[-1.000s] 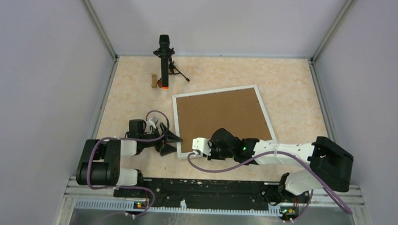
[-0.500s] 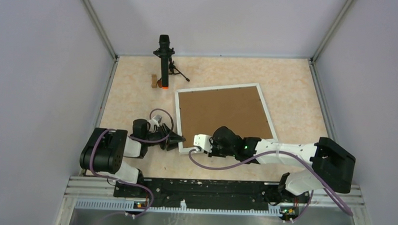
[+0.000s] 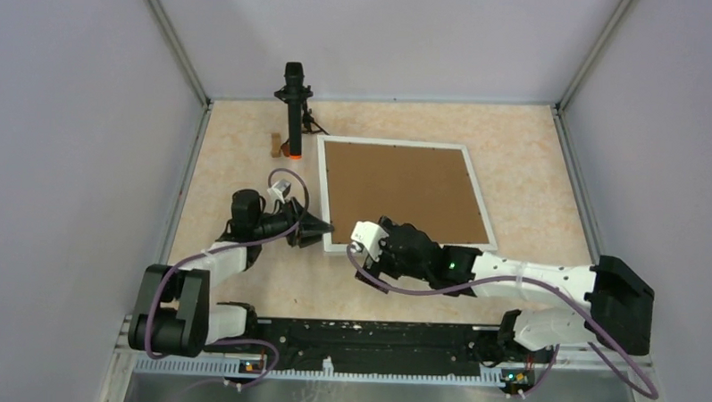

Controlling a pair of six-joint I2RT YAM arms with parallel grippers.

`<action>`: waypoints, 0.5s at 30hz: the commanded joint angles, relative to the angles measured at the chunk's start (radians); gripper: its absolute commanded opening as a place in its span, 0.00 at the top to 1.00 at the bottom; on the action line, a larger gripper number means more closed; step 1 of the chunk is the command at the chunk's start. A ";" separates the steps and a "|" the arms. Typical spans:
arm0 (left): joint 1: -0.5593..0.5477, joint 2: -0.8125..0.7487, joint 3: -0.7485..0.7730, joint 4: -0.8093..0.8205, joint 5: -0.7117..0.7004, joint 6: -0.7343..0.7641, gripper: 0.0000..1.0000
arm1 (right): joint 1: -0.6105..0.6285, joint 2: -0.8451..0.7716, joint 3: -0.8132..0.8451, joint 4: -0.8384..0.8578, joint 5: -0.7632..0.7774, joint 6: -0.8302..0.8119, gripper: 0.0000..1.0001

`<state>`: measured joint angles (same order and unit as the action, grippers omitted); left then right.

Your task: Put the photo into the frame

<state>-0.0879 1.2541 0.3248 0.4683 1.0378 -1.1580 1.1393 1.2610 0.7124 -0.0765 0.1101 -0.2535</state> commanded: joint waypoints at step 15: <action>-0.001 -0.103 0.318 -0.362 0.010 0.003 1.00 | 0.328 0.296 0.098 0.489 1.181 -0.348 0.01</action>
<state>-0.0895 1.1973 0.5705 0.0948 1.0142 -1.1362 1.4750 1.5513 0.8371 0.0959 1.1179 -0.3492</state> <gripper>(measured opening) 0.361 0.988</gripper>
